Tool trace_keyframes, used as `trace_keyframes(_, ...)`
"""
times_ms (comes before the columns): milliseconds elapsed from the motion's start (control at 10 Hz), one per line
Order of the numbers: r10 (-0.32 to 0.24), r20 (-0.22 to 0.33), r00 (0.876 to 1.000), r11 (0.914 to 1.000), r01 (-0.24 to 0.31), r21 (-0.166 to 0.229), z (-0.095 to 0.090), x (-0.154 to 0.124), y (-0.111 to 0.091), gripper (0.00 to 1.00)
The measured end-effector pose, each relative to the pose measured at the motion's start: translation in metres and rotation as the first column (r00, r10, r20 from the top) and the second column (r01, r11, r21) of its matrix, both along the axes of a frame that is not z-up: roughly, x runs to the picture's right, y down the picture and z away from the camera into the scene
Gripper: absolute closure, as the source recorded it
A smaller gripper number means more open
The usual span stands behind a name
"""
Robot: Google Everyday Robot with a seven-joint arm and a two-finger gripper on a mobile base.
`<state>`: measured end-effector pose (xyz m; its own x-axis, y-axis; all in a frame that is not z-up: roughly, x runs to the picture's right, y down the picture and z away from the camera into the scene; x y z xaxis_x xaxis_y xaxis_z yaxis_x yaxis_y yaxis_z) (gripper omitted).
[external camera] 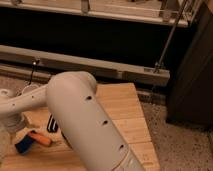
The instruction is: Place the pepper on the white sponge
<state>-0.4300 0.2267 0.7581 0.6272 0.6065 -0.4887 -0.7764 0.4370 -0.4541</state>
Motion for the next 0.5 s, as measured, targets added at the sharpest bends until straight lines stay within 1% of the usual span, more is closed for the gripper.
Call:
trace_keyframes(300,0.009,0.01,1.0,0.9985,-0.009,0.054,-0.006,0.017,-0.011,0.2)
trace_keyframes(500,0.009,0.013,1.0,0.9967,-0.01,0.08,-0.012,0.032,-0.015,0.2)
